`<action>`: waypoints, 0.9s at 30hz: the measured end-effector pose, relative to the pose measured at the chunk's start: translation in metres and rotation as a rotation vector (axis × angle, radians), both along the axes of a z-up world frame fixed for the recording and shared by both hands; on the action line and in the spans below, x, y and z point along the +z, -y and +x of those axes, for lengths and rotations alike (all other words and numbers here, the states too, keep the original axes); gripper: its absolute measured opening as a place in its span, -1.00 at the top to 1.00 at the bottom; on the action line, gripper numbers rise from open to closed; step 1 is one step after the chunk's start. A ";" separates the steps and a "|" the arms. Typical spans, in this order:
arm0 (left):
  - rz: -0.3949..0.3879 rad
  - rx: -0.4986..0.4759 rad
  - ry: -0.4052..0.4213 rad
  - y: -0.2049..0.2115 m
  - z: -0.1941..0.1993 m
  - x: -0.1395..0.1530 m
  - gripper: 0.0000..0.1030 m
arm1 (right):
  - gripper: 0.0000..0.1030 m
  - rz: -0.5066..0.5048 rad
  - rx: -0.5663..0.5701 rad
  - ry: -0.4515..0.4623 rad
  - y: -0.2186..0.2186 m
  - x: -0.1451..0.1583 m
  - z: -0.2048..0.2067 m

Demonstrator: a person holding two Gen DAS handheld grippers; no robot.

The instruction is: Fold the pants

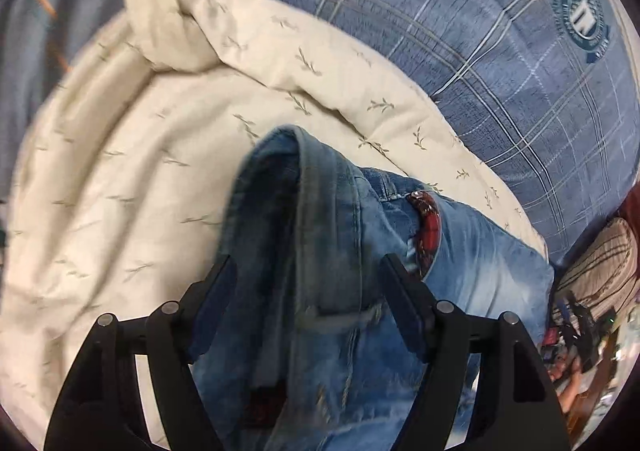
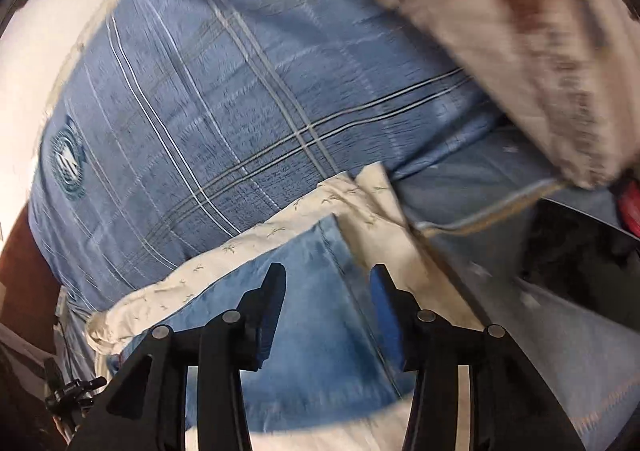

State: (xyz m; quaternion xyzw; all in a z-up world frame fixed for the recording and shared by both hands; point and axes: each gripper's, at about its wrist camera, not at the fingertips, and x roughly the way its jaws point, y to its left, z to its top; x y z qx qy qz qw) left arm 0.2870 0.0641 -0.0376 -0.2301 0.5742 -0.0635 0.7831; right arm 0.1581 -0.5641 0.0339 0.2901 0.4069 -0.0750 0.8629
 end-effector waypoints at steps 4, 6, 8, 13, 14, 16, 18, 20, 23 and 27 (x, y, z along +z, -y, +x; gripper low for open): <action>-0.061 0.000 -0.019 0.005 0.011 -0.012 -0.39 | 0.02 -0.108 0.055 -0.114 -0.014 -0.026 0.039; -0.088 -0.037 -0.001 0.010 0.010 -0.006 0.15 | 0.90 -0.170 0.126 -0.109 -0.023 -0.022 0.049; -0.057 -0.054 0.045 0.014 0.010 0.004 0.31 | 0.90 -0.204 0.120 0.039 -0.019 0.001 0.042; 0.057 -0.047 -0.018 0.021 0.031 -0.023 0.51 | 0.85 -0.242 0.091 -0.151 -0.009 -0.042 0.068; 0.049 -0.038 -0.005 0.018 0.030 -0.021 0.51 | 0.81 -0.250 0.090 -0.160 -0.012 -0.045 0.069; 0.011 -0.042 -0.002 0.011 0.025 -0.009 0.51 | 0.67 -0.225 0.078 -0.090 -0.009 -0.034 0.060; -0.047 -0.019 0.028 -0.005 0.019 0.009 0.51 | 0.52 -0.136 0.062 -0.012 0.007 -0.020 0.047; -0.061 0.016 0.075 -0.020 0.015 0.026 0.31 | 0.44 -0.083 0.019 0.042 0.025 -0.010 0.034; -0.043 0.041 0.095 -0.032 0.017 0.037 -0.18 | 0.12 -0.005 -0.022 0.044 0.046 -0.010 0.026; -0.087 0.011 0.033 -0.017 0.024 0.020 -0.19 | 0.05 0.012 0.012 -0.011 0.044 -0.024 0.039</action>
